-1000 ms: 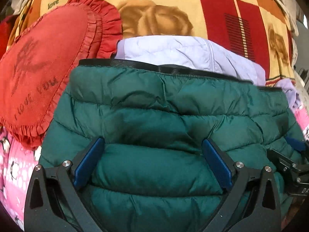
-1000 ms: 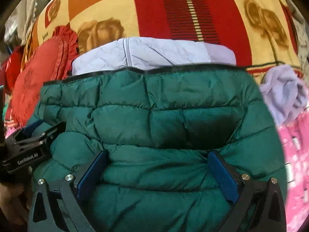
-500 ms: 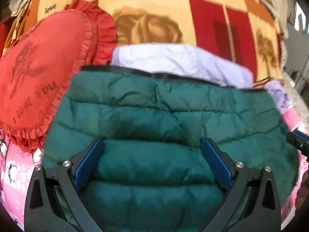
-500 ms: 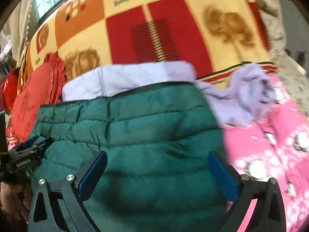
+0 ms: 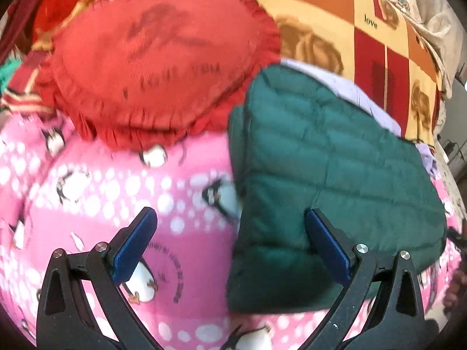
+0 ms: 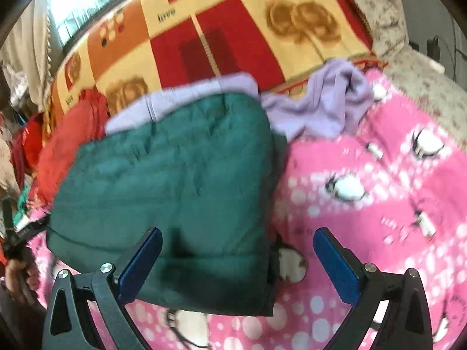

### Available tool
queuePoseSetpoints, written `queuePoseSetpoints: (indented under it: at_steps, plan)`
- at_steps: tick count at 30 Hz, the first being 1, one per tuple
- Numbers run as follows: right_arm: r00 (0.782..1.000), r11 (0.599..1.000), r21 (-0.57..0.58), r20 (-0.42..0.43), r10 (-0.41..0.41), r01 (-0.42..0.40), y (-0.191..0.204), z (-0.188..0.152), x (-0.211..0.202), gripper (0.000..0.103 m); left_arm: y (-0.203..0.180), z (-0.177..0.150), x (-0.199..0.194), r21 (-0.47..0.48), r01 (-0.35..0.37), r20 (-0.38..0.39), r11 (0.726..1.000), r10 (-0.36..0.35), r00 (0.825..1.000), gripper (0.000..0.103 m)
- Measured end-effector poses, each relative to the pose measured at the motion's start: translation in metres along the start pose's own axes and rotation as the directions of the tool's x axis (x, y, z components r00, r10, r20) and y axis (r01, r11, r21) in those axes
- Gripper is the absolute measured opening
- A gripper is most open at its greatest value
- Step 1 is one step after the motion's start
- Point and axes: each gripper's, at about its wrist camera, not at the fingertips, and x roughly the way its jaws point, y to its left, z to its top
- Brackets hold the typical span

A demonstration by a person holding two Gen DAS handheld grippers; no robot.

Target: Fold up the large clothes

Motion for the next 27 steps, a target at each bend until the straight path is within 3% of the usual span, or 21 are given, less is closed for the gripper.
queuePoseSetpoints:
  at_steps: [1,3,5,11,15,19,22,25,27]
  plan:
    - [0.999,1.000,-0.007,-0.043,-0.015,0.014,-0.002,-0.008,0.015,0.103,0.003,-0.003,0.005,-0.006,0.006,-0.023,1.000,-0.006,1.000,0.102]
    - [0.994,0.996,0.078,-0.091,0.053,-0.046,-0.015,-0.015,0.031,0.103,0.009,-0.007,0.011,-0.037,0.043,-0.058,0.998,-0.045,0.997,0.102]
    - [0.994,0.987,0.141,-0.057,0.090,-0.081,-0.024,-0.014,0.024,0.103,0.013,-0.007,0.006,-0.058,0.057,-0.045,0.997,-0.060,0.997,0.102]
    - [0.999,0.998,0.041,-0.002,0.053,-0.053,-0.013,0.002,0.007,0.103,0.017,0.004,0.001,-0.091,0.096,-0.001,0.991,-0.096,0.995,0.102]
    - [0.997,0.996,0.076,0.062,0.037,-0.042,-0.018,0.022,0.000,0.103,0.013,0.028,0.004,-0.081,0.138,0.058,0.987,-0.133,0.989,0.102]
    - [0.999,0.997,0.075,0.046,0.017,-0.021,-0.016,0.050,0.014,0.103,0.011,0.055,0.036,-0.089,0.175,-0.005,0.980,-0.177,0.984,0.102]
    - [0.999,0.997,0.070,0.020,0.032,-0.034,-0.014,0.069,0.031,0.103,0.016,0.069,0.060,-0.105,0.152,-0.066,0.983,-0.159,0.985,0.102]
    - [0.998,0.993,0.110,-0.027,0.054,-0.051,-0.019,0.079,0.052,0.103,0.028,0.073,0.083,-0.181,0.234,-0.151,0.955,-0.262,0.953,0.103]
    - [0.996,0.990,0.127,-0.062,0.066,-0.058,-0.023,0.083,0.066,0.103,0.033,0.077,0.093,-0.214,0.270,-0.168,0.939,-0.308,0.937,0.103]
